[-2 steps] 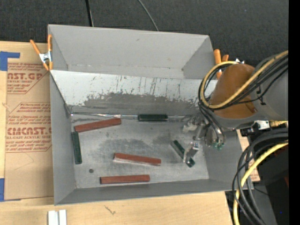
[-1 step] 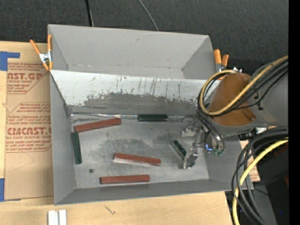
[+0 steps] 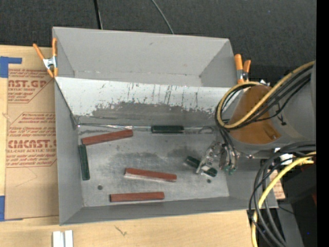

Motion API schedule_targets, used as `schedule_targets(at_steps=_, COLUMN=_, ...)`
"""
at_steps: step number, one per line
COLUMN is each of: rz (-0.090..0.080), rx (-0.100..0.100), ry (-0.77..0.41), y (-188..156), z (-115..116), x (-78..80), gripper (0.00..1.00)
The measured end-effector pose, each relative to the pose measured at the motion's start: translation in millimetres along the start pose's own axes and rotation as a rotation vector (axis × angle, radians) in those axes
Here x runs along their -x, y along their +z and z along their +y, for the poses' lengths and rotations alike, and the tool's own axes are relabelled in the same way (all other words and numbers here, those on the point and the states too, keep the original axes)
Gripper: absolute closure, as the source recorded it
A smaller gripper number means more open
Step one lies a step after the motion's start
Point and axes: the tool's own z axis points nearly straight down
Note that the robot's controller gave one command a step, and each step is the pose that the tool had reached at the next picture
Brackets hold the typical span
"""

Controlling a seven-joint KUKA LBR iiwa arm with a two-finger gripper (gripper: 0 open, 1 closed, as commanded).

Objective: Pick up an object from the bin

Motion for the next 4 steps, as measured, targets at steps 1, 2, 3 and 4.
schedule_targets(at_steps=1, rz=0.0, rx=0.0, ry=0.0, y=0.0, z=0.0, x=0.0, gripper=1.0)
schedule_targets(at_steps=2, rz=0.007, rx=-0.002, ry=-0.001, y=-1.7, z=0.0, x=-0.7, gripper=1.0)
schedule_targets(at_steps=3, rz=0.017, rx=-0.004, ry=-0.001, y=-4.8, z=-0.6, x=-2.6, gripper=1.0)
schedule_targets(at_steps=4, rz=0.021, rx=-0.005, ry=-0.001, y=-8.4, z=-0.5, x=-2.9, gripper=1.0)
